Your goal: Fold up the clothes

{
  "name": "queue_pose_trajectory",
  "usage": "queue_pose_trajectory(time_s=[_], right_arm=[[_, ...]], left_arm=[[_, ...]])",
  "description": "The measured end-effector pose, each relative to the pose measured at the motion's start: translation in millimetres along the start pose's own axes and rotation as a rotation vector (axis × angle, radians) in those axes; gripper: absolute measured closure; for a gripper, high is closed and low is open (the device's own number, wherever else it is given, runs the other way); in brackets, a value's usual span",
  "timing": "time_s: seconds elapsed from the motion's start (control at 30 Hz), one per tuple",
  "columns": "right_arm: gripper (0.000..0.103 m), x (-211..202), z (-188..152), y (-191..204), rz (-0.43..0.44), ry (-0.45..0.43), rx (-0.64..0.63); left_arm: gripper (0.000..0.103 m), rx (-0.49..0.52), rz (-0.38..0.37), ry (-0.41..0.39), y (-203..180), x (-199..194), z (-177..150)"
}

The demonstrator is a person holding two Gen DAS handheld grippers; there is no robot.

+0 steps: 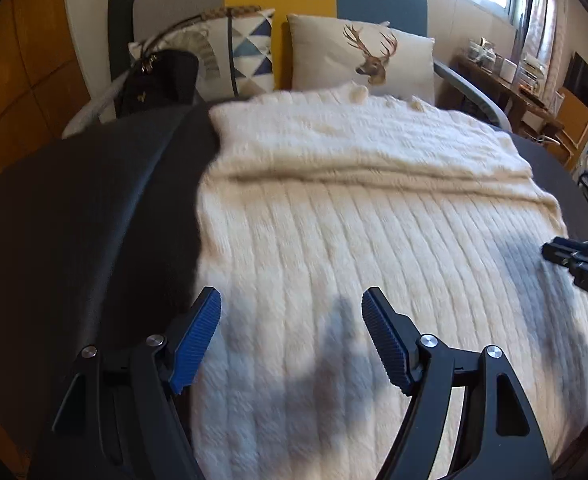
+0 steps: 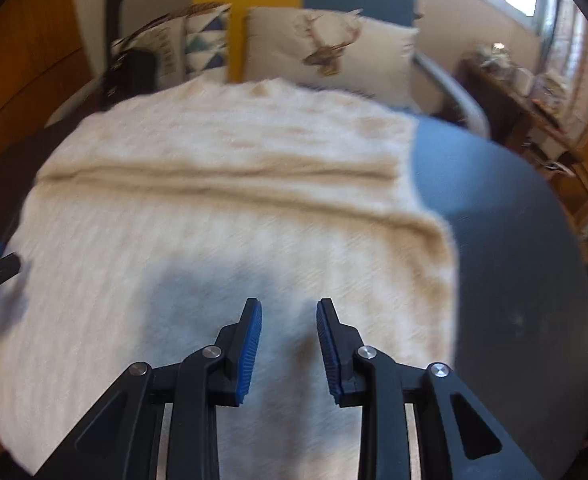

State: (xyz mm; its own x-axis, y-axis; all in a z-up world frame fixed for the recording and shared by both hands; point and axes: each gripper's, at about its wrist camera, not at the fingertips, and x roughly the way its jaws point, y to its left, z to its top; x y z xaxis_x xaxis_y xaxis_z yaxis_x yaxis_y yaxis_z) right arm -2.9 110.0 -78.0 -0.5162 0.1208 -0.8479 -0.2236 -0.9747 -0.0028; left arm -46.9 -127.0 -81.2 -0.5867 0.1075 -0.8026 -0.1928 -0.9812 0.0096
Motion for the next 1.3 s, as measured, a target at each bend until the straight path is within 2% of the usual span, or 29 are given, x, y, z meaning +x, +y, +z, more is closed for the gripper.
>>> queue_pose_trajectory(time_s=[0.03,0.1,0.13,0.2,0.27,0.37,0.43,0.47,0.5,0.57,0.67,0.83,1.0,1.3], right_arm=[[0.075,2.5,3.0,-9.1,0.002,-0.005,0.033],[0.075,16.4,3.1,-28.3,-0.03,0.051,0.077],[0.075,21.8,2.0,-36.7,-0.008,0.06,0.085],[0.075,18.4,0.8,-45.2,0.046,0.047,0.105],[0.075,11.9,7.0,-48.2,0.028,0.031,0.107],[0.075,-2.0,23.3,-45.3,0.008,-0.032,0.069],[0.074,2.6,30.6,-41.9,-0.022,-0.052,0.046],[0.074,14.4,33.4,-39.3,-0.036,-0.019,0.033],[0.074,33.5,36.0,-38.4,-0.06,0.056,0.024],[0.073,32.0,32.4,-35.6,-0.076,0.038,0.02],[0.073,10.5,36.0,-24.3,-0.04,-0.02,0.006],[0.073,-5.2,40.5,2.9,-0.062,-0.072,-0.087],[0.073,-6.1,39.9,15.7,-0.048,-0.073,-0.12],[0.073,-1.3,41.0,11.4,-0.05,-0.057,-0.124]], left_arm=[[0.027,-0.008,0.001,0.012,3.2,6.8,4.0],[0.027,-0.008,0.033,0.084,8.2,29.4,5.6],[0.023,-0.009,0.036,0.092,9.8,35.2,4.2],[0.022,0.002,0.04,0.065,11.1,32.0,4.8],[0.022,-0.017,0.03,0.042,14.3,25.5,11.0],[0.022,-0.026,0.049,-0.015,17.4,19.6,25.5],[0.022,-0.024,0.07,0.018,17.9,33.3,29.3],[0.022,-0.023,0.076,0.047,18.2,42.9,29.9],[0.022,-0.022,0.082,0.077,18.4,52.5,30.6],[0.022,-0.043,0.074,0.08,22.0,55.4,30.1],[0.022,-0.056,0.068,0.067,25.6,51.6,27.5],[0.022,-0.066,0.078,0.065,27.2,49.7,25.5],[0.022,-0.046,0.09,0.069,21.7,50.8,26.7],[0.022,-0.012,0.103,0.039,15.7,44.0,31.1]])
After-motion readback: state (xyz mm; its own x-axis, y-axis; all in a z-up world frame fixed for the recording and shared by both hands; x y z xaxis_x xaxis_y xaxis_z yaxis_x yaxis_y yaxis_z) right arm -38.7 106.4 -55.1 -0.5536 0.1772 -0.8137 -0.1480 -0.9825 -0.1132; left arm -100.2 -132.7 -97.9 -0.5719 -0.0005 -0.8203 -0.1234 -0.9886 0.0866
